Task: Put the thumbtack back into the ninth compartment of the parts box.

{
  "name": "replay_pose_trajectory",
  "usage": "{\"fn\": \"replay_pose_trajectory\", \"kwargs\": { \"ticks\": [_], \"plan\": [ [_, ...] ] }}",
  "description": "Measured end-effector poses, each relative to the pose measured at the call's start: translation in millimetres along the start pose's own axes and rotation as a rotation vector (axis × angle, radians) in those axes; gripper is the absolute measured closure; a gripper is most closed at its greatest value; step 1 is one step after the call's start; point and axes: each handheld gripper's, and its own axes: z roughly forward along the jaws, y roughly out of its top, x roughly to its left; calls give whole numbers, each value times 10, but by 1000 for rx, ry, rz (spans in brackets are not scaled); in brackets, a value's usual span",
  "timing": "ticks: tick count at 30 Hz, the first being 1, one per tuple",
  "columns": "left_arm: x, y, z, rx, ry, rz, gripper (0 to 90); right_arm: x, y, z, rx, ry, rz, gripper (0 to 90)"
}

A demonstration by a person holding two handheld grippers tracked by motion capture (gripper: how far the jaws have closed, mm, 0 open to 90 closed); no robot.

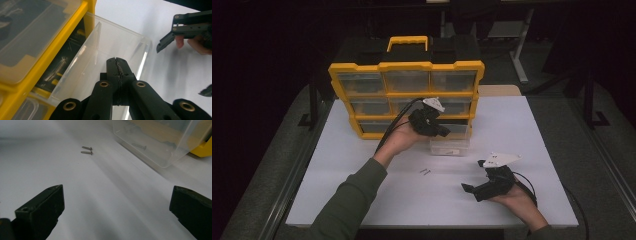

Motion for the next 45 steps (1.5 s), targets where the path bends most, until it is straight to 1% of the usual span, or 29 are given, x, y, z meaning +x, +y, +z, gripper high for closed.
{"fn": "replay_pose_trajectory", "kwargs": {
  "ticks": [2,6,7,18,22,23,24,25,29,31,37,40,42,45],
  "plan": [
    [-16,-14,-81,-1,3,5,900,2,0,1,1,0,-1,0],
    [-23,-61,-175,-14,-2,-4,900,6,0,3,2,-1,-1,0],
    [-20,-76,-196,-14,-2,-1,900,7,1,2,2,-1,0,0],
    [8,-300,-397,-25,14,-25,900,4,0,9,5,-3,-2,0],
    [9,-363,-431,-26,15,-35,899,7,1,14,6,-2,0,0],
    [8,-413,-449,-22,18,-40,899,7,1,16,6,-2,-1,0],
    [11,-430,-455,-22,17,-37,892,8,2,19,7,-1,-3,0],
    [2,-463,-461,-26,20,-50,880,10,2,19,8,-1,-3,0],
    [-10,-554,-467,-29,32,-62,829,9,2,22,8,-1,-4,0],
    [-17,-603,-462,-28,30,-67,805,11,2,24,10,-1,-4,0],
    [-63,-755,-399,-27,32,-80,708,15,-1,30,14,0,-6,0],
    [-81,-818,-361,-19,29,-83,664,13,-6,34,13,-9,1,0],
    [-97,-871,-324,-13,37,-84,640,12,-7,36,12,-22,9,0],
    [-117,-939,-283,-13,37,-94,607,14,-8,36,6,-28,12,0]
  ]
}}
